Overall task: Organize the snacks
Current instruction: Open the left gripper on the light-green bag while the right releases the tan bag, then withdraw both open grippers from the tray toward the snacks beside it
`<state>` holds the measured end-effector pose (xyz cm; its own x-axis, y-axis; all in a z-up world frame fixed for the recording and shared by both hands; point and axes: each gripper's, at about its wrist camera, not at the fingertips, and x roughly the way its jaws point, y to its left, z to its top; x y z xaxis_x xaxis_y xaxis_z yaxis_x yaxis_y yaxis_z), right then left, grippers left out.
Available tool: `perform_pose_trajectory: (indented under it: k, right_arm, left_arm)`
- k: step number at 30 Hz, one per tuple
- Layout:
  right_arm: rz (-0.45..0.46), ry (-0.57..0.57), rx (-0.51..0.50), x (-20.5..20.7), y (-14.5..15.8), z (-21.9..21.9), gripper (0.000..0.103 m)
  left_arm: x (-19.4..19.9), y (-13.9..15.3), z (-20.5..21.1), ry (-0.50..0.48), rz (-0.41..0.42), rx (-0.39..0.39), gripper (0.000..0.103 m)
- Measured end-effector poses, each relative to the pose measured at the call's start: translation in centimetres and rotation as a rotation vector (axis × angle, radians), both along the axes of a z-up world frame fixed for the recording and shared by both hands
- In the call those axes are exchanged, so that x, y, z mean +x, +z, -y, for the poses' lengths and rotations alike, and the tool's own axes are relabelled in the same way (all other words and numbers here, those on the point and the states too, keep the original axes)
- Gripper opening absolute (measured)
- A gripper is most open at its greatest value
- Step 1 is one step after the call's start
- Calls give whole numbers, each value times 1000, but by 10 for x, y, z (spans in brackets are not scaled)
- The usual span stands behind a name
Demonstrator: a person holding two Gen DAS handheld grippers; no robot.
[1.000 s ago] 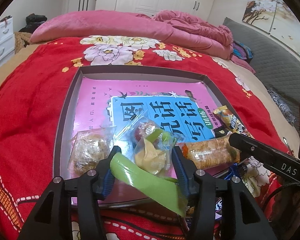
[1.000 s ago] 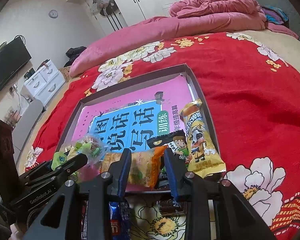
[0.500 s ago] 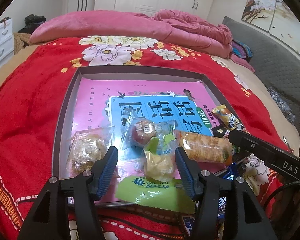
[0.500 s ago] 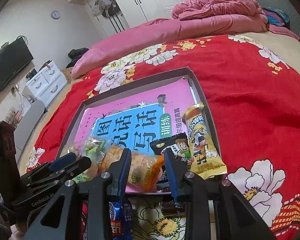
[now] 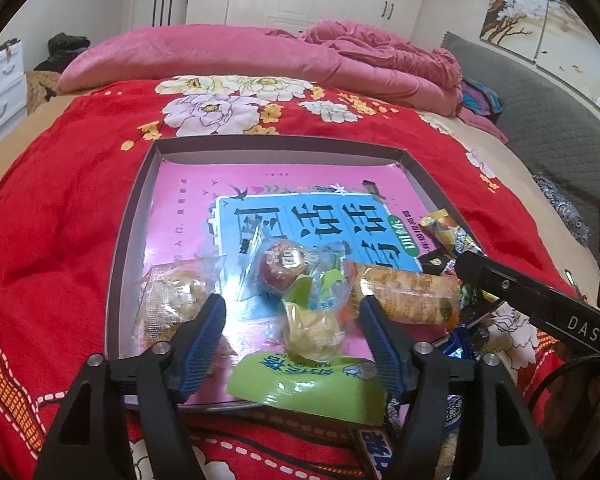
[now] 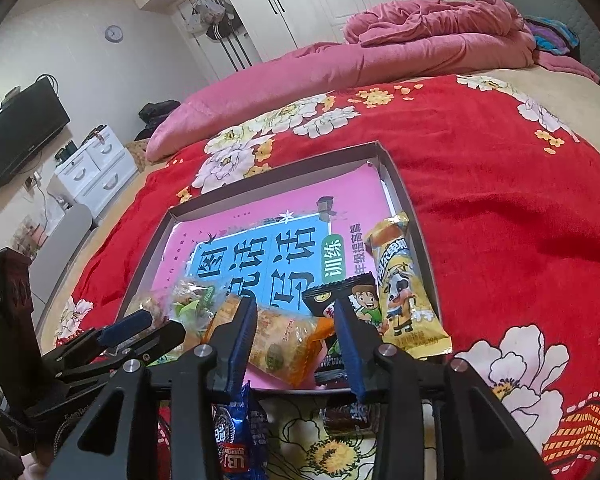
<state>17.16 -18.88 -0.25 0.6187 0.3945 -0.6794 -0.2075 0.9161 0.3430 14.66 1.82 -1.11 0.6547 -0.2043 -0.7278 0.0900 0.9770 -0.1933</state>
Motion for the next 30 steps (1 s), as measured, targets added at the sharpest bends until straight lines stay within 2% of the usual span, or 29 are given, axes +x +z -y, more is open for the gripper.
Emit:
perform_pose_trajectory:
  k: [9,20,30]
  right_arm:
    - [19,-6,11,-1,4,3,47]
    - [63,-1,43,-4,11,8,54]
    - [92,-5,63,-8,18,15,59]
  left_arm:
    - [-5,6,5,-18,25,14,77]
    - [-10,12,-3,9,21,-40,77]
    - [-20,17,-3,9,34,-55,77]
